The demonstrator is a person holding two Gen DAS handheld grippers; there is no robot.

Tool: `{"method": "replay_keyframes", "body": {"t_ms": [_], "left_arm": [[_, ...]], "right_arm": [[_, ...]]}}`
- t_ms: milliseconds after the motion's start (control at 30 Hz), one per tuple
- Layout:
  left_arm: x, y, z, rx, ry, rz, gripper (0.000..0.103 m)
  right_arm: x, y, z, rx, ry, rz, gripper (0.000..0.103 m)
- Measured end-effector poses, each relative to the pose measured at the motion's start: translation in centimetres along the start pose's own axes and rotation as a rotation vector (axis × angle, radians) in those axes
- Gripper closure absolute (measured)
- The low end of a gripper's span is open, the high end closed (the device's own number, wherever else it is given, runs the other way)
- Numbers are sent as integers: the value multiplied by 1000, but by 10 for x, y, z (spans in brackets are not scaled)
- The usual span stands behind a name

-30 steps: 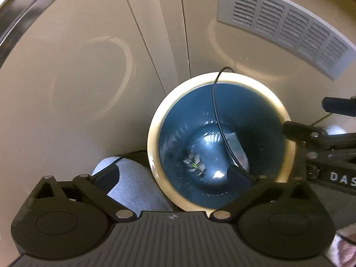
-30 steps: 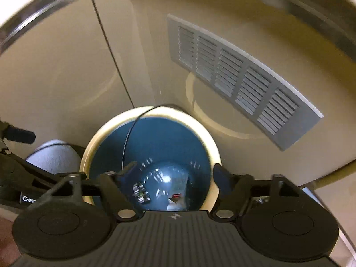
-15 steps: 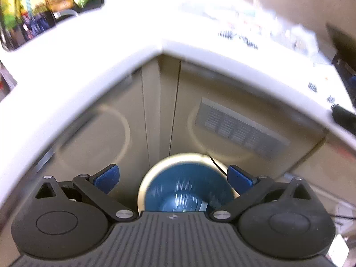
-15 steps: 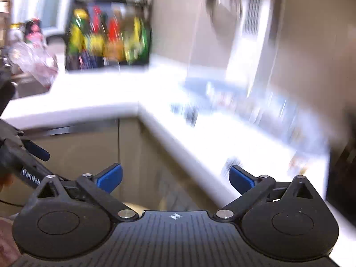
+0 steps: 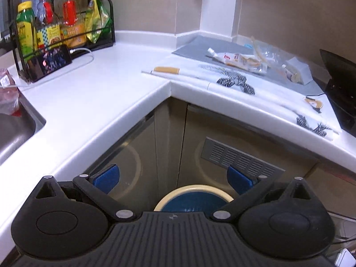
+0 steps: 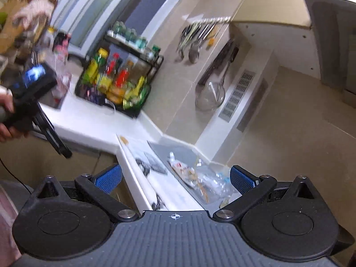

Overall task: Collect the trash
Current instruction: 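Raise both empty tools back up toward the trash on the grey mat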

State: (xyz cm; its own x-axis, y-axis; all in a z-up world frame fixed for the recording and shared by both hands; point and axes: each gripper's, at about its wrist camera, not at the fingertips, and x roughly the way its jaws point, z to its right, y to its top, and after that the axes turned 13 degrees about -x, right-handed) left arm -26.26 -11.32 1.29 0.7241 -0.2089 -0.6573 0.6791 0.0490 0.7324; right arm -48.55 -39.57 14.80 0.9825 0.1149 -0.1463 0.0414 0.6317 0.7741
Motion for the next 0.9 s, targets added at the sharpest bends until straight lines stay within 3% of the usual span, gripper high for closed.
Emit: {"method": "replay_keyframes", "body": {"t_ms": [167,400,900], "left_arm": [[-17,9,3,-2,-12,54,0],[-32,13,-1,-10,13,101,0],[-26,11,-9,-18,30,95,0]], "right_arm": [[11,-3,6,180,-49,16,0],[27,-5,-12,326,-55,70,0],[57,-3,-27,379,4,58,0]]}}
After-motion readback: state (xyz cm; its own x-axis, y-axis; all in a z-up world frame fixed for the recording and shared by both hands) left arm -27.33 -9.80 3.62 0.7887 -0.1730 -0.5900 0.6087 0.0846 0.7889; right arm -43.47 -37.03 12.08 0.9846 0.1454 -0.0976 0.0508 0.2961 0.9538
